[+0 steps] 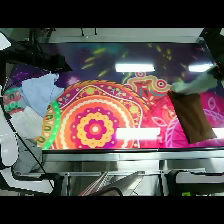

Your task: Fold the shirts.

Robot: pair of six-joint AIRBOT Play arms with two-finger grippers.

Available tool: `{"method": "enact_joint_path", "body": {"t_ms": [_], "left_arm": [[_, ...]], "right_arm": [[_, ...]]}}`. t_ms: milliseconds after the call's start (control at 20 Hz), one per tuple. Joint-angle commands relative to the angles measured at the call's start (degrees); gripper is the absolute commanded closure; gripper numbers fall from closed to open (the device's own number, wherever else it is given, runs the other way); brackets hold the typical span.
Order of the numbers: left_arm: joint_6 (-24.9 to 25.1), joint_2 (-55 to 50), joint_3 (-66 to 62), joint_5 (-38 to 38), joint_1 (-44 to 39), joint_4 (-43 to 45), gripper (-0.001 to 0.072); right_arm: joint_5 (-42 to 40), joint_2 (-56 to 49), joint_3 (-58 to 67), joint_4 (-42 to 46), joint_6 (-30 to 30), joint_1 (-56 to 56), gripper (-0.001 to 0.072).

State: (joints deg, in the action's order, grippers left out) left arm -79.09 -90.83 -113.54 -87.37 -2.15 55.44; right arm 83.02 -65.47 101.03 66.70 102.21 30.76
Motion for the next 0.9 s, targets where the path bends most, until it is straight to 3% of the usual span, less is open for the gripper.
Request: {"method": "enact_joint_path", "body": {"t_ms": [0, 400, 450, 500, 550, 750, 850], "left_arm": [[0.00, -0.31, 0.57, -1.14, 0.04, -0.02, 0.0692], [0.61, -0.31, 7.63, -1.03, 0.04, -0.02, 0.0692], [0.61, -0.31, 7.89, -1.14, 0.07, 0.00, 0.0692], [0.61, -0.31, 7.85, -1.16, 0.04, -0.02, 0.0692], [0.61, -0.31, 7.80, -1.11, 0.04, -0.07, 0.0692], [0.61, -0.31, 7.80, -0.96, 0.07, -0.07, 0.0692], [0.63, -0.31, 7.72, -0.94, 0.04, -0.13, 0.0692]], "right_arm": [[12.17, 5.40, -8.20, 11.67, 1.88, 4.63, 0.0695], [11.26, 13.27, -29.86, 20.41, 0.39, 10.38, 0.0680], [11.26, 13.25, -31.36, 20.72, 0.42, 10.38, 0.0513], [10.88, 13.00, -32.54, 20.52, 0.42, 10.36, 0.0136], [10.88, 12.55, -32.76, 20.50, 0.42, 10.27, 0.0018], [9.94, 12.33, -32.13, 18.43, 0.39, 10.25, 0.0018], [8.17, 12.37, -31.69, 12.13, 0.39, 10.21, 0.0020]]}}
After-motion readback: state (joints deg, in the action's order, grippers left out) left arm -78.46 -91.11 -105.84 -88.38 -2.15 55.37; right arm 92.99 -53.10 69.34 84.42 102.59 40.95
